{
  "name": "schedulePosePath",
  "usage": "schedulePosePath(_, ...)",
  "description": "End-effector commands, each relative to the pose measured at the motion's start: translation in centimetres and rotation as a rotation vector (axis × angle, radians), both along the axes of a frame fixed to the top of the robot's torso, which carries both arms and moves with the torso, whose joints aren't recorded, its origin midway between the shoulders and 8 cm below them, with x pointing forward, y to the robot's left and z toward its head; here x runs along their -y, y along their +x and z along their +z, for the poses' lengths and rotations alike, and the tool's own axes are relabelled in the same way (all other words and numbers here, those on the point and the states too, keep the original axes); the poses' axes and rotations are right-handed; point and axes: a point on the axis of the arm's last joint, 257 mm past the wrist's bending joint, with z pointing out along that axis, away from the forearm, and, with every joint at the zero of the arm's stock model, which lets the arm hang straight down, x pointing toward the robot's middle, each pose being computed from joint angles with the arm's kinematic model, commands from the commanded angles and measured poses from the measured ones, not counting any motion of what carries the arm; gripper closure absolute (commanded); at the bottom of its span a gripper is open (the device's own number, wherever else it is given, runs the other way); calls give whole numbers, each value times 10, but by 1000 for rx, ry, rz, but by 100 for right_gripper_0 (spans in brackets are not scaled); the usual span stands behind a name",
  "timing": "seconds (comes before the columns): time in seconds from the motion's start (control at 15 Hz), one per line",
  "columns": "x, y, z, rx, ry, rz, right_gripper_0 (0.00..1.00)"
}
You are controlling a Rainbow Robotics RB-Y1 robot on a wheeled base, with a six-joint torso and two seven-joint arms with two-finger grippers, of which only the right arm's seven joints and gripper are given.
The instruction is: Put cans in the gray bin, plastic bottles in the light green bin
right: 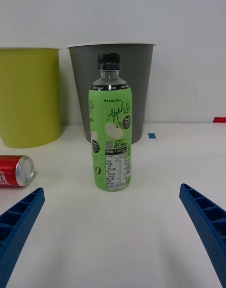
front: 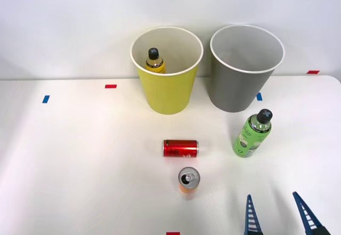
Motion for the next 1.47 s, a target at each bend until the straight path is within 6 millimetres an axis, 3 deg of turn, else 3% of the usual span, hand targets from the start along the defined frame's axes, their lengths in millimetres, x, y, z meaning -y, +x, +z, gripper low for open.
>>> schedulePosePath(0.07, -6, 31, 9, 26, 36, -5, 0)
schedulePosePath(0.8, -19, 116, 36, 53, 76, 14, 0)
schedulePosePath(1.47, -17, 167, 54, 43, 53, 1, 0)
